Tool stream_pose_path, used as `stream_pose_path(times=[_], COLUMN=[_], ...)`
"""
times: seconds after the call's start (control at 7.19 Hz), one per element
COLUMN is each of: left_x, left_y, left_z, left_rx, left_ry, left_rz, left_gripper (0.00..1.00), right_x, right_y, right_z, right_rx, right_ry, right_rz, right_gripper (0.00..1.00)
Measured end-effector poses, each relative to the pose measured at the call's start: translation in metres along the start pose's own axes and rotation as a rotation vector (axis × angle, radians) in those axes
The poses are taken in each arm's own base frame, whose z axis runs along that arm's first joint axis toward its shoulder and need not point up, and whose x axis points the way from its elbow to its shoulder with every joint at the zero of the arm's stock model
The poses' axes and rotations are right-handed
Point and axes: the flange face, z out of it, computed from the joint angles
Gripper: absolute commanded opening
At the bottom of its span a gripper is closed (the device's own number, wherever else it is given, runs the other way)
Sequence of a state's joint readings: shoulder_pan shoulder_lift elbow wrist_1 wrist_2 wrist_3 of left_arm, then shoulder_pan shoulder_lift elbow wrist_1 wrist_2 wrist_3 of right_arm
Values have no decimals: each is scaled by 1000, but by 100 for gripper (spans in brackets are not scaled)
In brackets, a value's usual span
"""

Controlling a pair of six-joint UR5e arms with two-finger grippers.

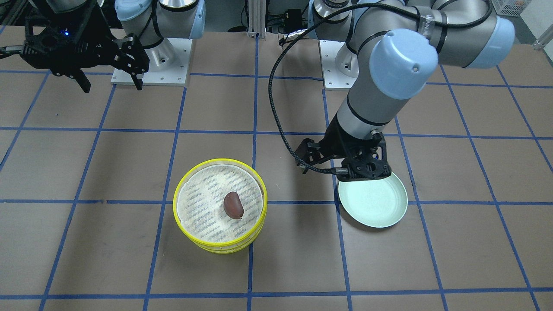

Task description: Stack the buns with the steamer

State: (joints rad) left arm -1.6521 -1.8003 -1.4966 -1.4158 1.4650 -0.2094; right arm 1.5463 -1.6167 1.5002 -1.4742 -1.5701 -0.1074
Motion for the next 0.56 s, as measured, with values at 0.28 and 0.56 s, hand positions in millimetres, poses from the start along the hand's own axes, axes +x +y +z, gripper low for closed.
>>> stream_pose_path(times=[0.28, 0.56], left_x=[-40, -55], left_y=[14, 41], left_z=[-35, -64], left_rx=[8, -2], left_ry=[-102, -137], left_rz=[94, 155], left_gripper=[100, 100], right_x=[0, 0], right_y=[0, 0], right_z=[0, 0], right_rx=[0, 1], right_ry=[1, 2], right_rz=[0, 0], right_gripper=[100, 100])
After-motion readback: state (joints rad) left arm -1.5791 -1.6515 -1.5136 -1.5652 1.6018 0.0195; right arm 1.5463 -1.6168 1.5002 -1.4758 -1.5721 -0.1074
